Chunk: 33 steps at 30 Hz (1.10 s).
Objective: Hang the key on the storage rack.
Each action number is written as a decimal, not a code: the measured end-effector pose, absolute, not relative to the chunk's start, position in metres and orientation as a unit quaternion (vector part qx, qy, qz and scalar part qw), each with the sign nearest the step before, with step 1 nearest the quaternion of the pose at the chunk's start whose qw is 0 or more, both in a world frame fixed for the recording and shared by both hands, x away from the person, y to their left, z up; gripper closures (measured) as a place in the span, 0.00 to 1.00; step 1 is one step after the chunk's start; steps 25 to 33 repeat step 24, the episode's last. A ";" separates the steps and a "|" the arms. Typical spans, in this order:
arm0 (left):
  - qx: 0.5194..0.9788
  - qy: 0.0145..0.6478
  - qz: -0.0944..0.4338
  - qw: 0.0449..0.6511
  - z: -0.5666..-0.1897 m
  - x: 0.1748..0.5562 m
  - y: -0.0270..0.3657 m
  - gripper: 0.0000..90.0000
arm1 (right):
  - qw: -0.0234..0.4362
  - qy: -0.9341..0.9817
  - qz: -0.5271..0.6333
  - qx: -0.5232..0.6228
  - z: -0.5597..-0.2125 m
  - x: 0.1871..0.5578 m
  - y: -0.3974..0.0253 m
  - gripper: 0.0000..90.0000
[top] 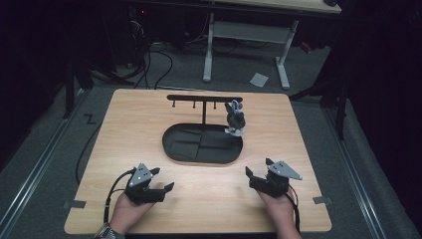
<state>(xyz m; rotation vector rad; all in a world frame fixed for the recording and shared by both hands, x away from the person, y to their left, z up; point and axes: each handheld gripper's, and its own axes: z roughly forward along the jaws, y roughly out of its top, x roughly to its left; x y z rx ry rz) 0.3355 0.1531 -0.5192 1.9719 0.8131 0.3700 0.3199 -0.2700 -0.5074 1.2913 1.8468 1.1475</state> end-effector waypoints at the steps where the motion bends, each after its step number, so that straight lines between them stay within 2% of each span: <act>1: 0.803 0.335 0.152 0.469 -0.519 0.336 0.155 0.26 | 0.299 0.697 0.432 0.488 -0.508 0.316 -0.272 0.17; 8: 0.794 0.353 0.153 0.471 -0.519 0.339 0.164 0.26 | 0.294 0.689 0.431 0.503 -0.519 0.287 -0.289 0.17; 14: 0.792 0.359 0.154 0.470 -0.520 0.342 0.163 0.26 | 0.308 0.677 0.433 0.509 -0.516 0.290 -0.292 0.17; 33: 0.794 0.354 0.155 0.469 -0.519 0.340 0.164 0.26 | 0.304 0.669 0.437 0.518 -0.516 0.291 -0.296 0.17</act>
